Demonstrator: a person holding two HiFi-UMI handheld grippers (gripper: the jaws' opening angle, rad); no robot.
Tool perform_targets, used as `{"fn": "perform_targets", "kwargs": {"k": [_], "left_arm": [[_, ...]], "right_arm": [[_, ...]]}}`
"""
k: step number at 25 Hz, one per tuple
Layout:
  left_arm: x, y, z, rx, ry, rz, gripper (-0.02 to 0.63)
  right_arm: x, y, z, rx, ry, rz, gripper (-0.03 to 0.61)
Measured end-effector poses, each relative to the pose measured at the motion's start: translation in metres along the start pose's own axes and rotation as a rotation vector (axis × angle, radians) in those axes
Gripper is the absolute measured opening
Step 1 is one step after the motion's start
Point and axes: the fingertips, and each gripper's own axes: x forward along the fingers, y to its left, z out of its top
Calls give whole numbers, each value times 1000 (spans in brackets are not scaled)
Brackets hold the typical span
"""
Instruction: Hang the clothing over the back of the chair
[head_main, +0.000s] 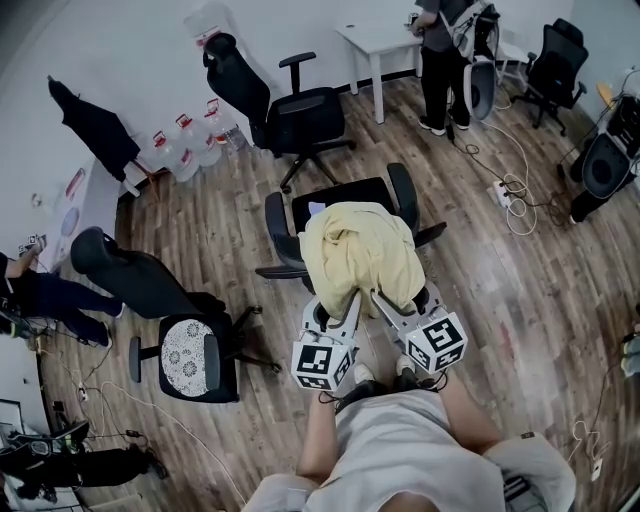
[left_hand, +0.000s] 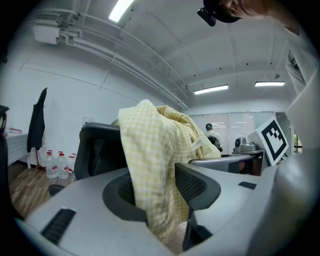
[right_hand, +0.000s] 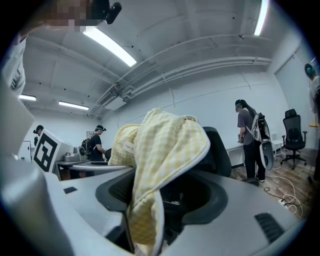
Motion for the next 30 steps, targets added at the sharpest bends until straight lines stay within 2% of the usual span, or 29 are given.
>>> {"fn": "perform_targets", "kwargs": {"k": [6,24,30], "left_arm": [[-8,0,3,2,-5,13,204],[-40,-1,0,-3,-3,88,210],[-57,-5,4,26,-24,133,210]], "right_arm": [[-11,0,4,-14,-7,-11,281],[-43,1,9,-103,-1,-37,281],[-61,1,15,-148,-18,-59,279]]}}
